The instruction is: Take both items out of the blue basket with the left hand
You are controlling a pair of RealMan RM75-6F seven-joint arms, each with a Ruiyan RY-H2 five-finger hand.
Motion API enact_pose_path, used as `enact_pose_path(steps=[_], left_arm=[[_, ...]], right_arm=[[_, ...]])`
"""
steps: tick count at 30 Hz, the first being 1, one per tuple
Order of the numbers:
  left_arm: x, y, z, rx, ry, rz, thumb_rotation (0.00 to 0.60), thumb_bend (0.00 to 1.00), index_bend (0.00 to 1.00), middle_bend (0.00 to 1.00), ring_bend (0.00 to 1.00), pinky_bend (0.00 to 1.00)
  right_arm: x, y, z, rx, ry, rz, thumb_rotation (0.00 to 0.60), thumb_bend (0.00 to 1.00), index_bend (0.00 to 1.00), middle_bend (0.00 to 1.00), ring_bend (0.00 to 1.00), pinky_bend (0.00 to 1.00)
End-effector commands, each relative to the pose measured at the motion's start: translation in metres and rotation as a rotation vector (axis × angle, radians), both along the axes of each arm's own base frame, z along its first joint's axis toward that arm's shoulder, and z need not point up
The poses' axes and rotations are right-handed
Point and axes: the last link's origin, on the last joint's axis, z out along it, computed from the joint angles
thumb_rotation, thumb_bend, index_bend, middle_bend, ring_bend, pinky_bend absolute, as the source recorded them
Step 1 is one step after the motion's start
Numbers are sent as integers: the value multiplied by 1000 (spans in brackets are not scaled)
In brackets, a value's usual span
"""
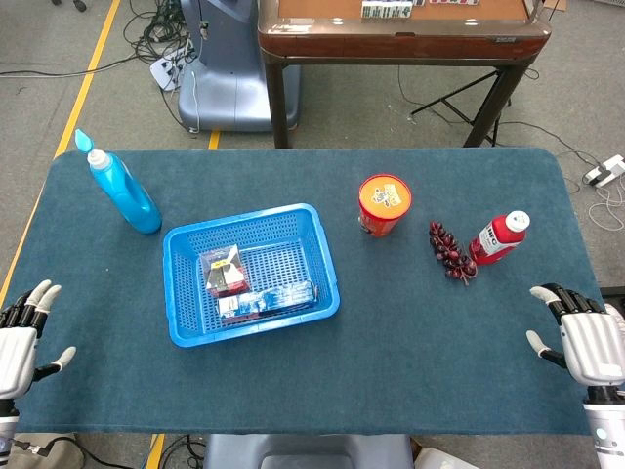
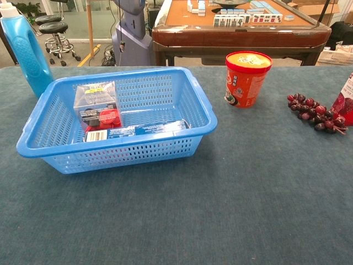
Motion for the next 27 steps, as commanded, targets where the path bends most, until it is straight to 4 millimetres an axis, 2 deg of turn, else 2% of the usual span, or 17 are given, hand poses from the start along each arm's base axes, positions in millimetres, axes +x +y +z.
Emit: enact_pose_path(steps=[1,19,27], left_arm=[[0,0,-1,-6,2,1,600,216,100,78,110,166],[14,7,3,-52,-30,-46,600,216,99,78,110,166],[47,33,12,-117,-72,-210,600,216,99,78,110,166]], right_arm=[[0,0,0,1,-2,-2,600,209,264,264,268,378],[0,-1,2,-13,-7,13,600,209,265,264,268,378],[9,-3,5,-16,-10,52,600,209,264,264,268,378]])
